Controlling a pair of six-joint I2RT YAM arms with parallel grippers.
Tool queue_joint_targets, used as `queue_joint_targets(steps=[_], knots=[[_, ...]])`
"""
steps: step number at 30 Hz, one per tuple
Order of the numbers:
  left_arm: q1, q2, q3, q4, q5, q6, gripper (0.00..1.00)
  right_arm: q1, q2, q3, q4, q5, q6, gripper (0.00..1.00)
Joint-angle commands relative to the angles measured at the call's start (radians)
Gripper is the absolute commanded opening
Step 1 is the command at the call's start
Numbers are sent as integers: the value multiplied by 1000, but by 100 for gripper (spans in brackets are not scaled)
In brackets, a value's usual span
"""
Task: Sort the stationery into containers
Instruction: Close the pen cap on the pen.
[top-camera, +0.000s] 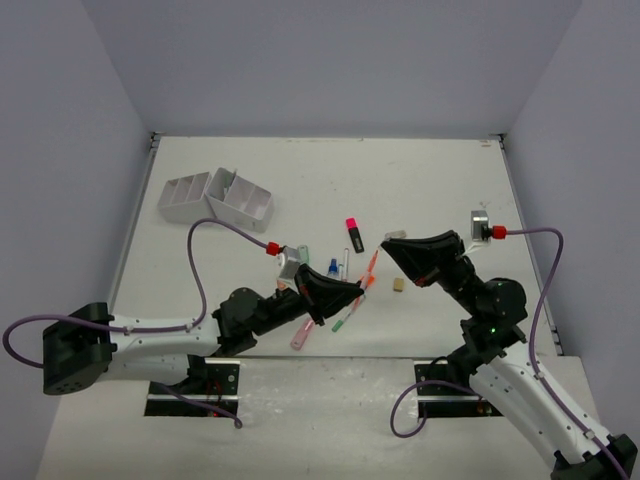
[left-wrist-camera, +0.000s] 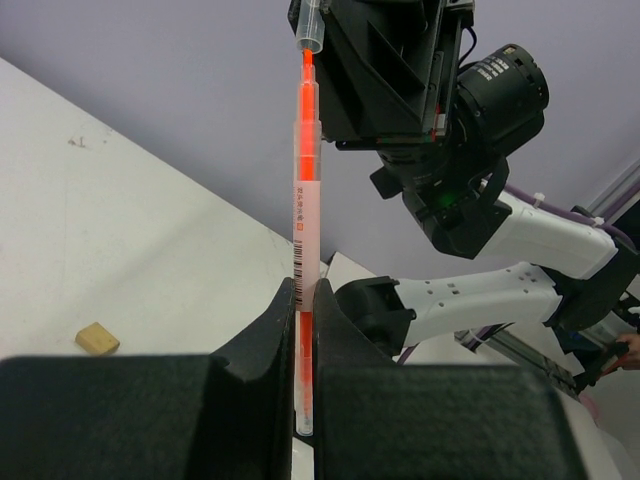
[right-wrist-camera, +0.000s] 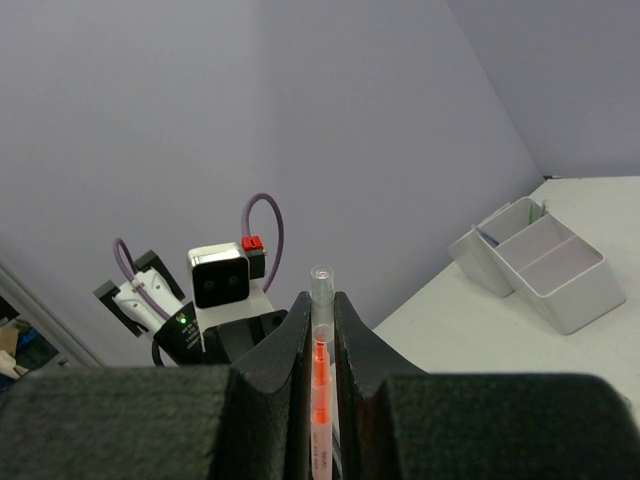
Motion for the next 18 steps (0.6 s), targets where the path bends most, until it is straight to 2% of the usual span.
queue_joint_targets(steps=[1,18], knots=[[6,9,40,57,8,-3,0,0,2,39,6,-21,-25,0],[6,6,65,46,3,11,0,1,12,10,-10,-73,-56,0]])
